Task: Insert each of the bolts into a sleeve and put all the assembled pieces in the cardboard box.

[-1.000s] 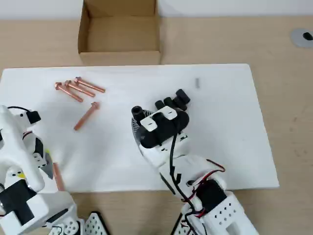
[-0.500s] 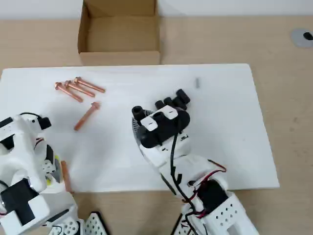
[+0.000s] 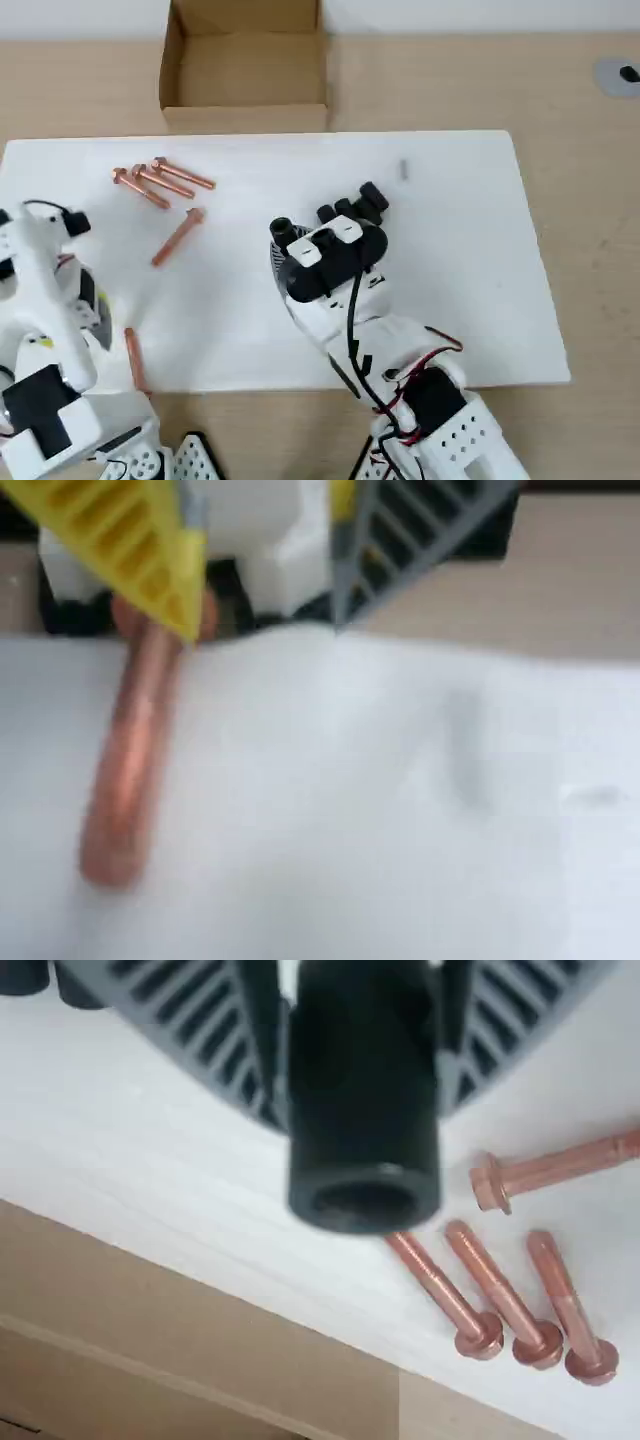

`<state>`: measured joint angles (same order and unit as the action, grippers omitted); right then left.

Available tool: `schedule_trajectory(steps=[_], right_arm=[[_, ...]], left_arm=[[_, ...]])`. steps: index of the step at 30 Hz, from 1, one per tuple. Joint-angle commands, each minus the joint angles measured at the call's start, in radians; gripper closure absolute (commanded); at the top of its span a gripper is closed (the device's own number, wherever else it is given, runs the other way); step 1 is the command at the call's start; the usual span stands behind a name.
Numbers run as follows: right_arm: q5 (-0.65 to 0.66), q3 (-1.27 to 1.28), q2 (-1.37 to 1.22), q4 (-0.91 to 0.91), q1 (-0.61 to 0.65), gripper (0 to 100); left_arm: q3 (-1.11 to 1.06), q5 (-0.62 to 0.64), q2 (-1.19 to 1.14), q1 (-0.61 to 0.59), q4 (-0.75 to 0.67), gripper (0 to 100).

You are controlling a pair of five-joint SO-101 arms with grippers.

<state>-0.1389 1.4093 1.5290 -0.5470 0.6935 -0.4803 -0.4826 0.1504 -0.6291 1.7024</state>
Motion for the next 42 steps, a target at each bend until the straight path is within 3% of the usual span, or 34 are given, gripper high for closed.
schedule_trajectory(steps=[1,5,12,26,35,42], right_arm=[[0.002,-0.067,-0.001,0.0,-0.015,98.9],[0.002,-0.067,-0.001,0.0,-0.013,98.9],[0.002,-0.071,-0.001,0.0,-0.013,98.9],[0.002,-0.073,-0.001,0.0,-0.012,98.9],[0.0,-0.074,-0.001,0.0,-0.012,98.9],[0.0,-0.074,0.001,0.0,-0.012,98.9]], left_arm=[[0.048,-0.031,0.084,0.057,0.048,90],[-0.054,0.012,0.154,0.146,0.006,90],[-0.181,0.124,0.222,0.147,-0.155,90],[-0.334,0.12,0.216,0.153,-0.325,90],[-0.394,0.124,0.216,0.241,-0.379,90],[-0.396,0.124,0.214,0.183,-0.377,90]])
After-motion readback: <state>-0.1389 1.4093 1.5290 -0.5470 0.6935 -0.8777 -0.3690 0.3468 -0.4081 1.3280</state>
